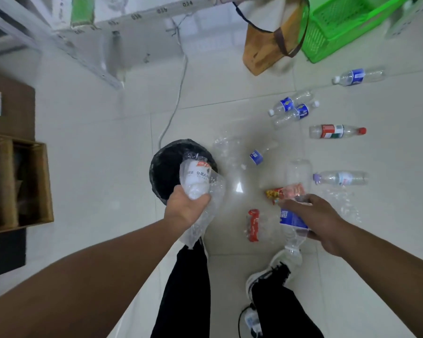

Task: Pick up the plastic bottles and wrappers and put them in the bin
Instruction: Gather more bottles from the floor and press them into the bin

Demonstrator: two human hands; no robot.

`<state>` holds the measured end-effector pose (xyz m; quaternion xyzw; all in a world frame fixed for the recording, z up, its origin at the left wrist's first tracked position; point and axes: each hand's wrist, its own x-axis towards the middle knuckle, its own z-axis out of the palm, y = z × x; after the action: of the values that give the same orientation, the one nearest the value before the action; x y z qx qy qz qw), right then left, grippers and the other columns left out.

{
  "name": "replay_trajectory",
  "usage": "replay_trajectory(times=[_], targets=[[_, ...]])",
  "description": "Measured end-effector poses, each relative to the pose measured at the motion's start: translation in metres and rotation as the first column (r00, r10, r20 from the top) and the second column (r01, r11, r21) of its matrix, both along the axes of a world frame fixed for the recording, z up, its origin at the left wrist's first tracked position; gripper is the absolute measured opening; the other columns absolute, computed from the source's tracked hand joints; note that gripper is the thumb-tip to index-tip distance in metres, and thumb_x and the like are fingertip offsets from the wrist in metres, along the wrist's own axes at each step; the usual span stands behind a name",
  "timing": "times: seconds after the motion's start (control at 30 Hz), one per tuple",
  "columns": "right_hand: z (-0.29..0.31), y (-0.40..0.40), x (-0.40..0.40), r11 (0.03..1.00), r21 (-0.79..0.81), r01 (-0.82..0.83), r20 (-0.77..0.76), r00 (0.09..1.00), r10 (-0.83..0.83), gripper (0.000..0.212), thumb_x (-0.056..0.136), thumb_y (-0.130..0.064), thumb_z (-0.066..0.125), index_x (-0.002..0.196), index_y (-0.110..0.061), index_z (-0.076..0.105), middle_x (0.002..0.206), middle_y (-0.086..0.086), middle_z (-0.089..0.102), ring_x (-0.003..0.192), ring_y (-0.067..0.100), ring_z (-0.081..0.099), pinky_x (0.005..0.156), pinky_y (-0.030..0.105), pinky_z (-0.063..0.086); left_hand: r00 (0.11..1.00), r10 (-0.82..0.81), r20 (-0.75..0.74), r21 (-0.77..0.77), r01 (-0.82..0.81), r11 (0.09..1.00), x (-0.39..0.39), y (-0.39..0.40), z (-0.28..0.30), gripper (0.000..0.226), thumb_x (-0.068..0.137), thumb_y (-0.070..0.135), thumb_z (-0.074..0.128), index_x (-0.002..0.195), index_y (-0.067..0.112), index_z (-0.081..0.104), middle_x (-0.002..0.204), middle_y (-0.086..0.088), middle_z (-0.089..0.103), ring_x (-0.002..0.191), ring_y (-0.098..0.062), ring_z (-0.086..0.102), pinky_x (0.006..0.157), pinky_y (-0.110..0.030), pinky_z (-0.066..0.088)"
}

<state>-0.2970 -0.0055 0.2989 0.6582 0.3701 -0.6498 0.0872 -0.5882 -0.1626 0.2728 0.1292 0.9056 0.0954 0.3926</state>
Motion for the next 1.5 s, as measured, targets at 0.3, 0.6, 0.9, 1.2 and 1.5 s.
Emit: replay_trajectory(times=[0.3,0.6,0.9,1.2,1.5], targets=[[-0.020,-0.045,-0.087,0.999,-0.039,-0.003,0.061,0.998,0.005,0.053,0.082,-0.040,0.088,0.124,-0.021,0.062,0.100,0.010,0.081,0.079,0.021,0.079,0.075,0.042,0.065,0.994,-0.067,0.089,-0.113,0.077,0.991,-0.110,-0.012,-0.047,0.132,0.068,0.075,0.085,0.167,0.014,0.022,0.159,-0.014,0.047,0.133,-0.035,0.056,0.101,-0.047,0.054],[-0.032,-0.073,-0.188,0.995,-0.068,-0.074,0.109,0.991,0.081,0.083,0.069,-0.060,0.090,0.137,-0.030,0.053,0.119,0.010,0.074,0.099,0.030,0.079,0.084,0.055,0.067,0.986,-0.151,0.067,0.051,0.148,0.988,-0.174,-0.031,-0.050,0.086,0.084,0.059,0.071,0.155,0.017,0.048,0.150,-0.012,0.054,0.134,-0.035,0.057,0.108,-0.057,0.054],[-0.050,-0.084,-0.279,0.979,0.005,-0.202,0.090,0.976,0.200,0.057,0.087,-0.072,0.071,0.112,-0.023,0.058,0.103,-0.005,0.063,0.093,0.020,0.063,0.089,0.047,0.059,0.997,-0.080,0.007,0.114,0.079,0.990,-0.202,-0.071,-0.055,0.073,0.095,0.048,0.069,0.157,0.016,0.046,0.154,-0.008,0.049,0.142,-0.028,0.050,0.114,-0.043,0.044],[-0.050,-0.088,-0.231,0.966,0.072,-0.250,0.195,0.953,0.232,0.087,0.093,-0.070,0.063,0.159,-0.017,0.043,0.158,0.010,0.052,0.140,0.034,0.053,0.106,0.044,0.046,0.990,-0.130,0.048,0.088,0.126,0.988,-0.182,-0.077,-0.037,0.072,0.092,0.046,0.067,0.157,0.022,0.045,0.157,-0.008,0.046,0.144,-0.029,0.046,0.116,-0.047,0.042],[-0.026,-0.065,-0.087,0.984,0.124,-0.127,0.286,0.954,0.087,0.089,0.090,-0.067,0.071,0.160,-0.019,0.043,0.160,0.011,0.051,0.145,0.034,0.050,0.112,0.044,0.041,0.940,-0.331,0.077,0.079,0.325,0.942,-0.120,-0.018,-0.016,0.065,0.092,0.042,0.068,0.149,0.013,0.054,0.149,-0.018,0.054,0.136,-0.042,0.054,0.112,-0.058,0.048]])
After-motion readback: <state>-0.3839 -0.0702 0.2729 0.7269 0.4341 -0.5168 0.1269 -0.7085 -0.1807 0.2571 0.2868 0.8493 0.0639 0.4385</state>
